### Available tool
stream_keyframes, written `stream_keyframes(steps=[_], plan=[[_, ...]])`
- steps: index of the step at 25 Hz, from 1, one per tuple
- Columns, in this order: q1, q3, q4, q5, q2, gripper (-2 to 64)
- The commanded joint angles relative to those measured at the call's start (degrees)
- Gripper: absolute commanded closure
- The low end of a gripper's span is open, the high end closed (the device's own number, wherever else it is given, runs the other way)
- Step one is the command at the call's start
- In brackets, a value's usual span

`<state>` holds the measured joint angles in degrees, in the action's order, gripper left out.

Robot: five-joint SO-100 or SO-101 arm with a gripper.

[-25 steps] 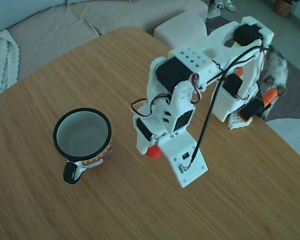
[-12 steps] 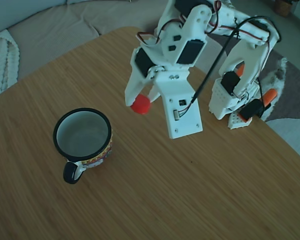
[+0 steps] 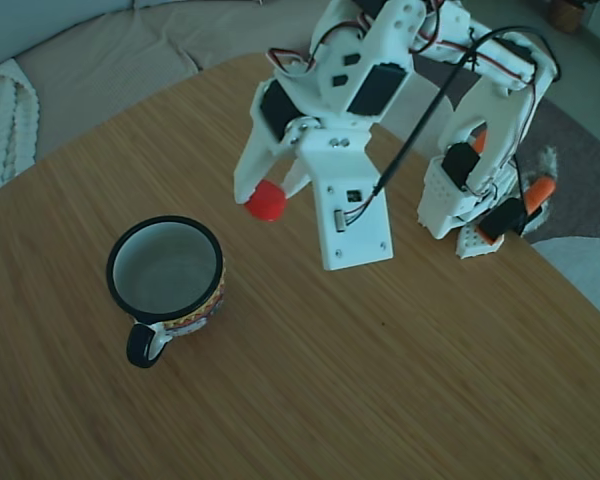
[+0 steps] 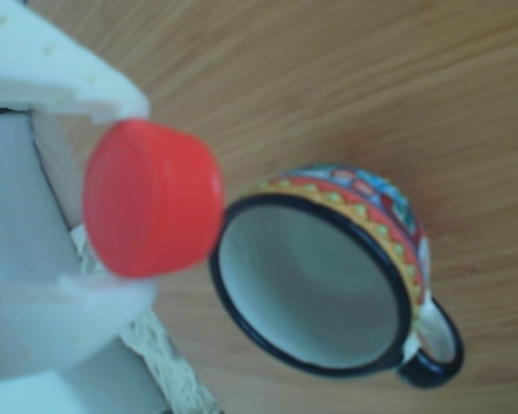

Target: Grasp a red cap and put it in the cup.

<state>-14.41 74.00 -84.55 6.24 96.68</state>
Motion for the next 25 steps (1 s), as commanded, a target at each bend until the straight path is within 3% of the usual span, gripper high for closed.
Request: stream_keyframes(steps=[1,25], plan=[[-0.2,-7.8,0.1,-0.4,-2.7,61.9],[-3.3,-38.8,0.1,-0.4,-36.1,61.9]])
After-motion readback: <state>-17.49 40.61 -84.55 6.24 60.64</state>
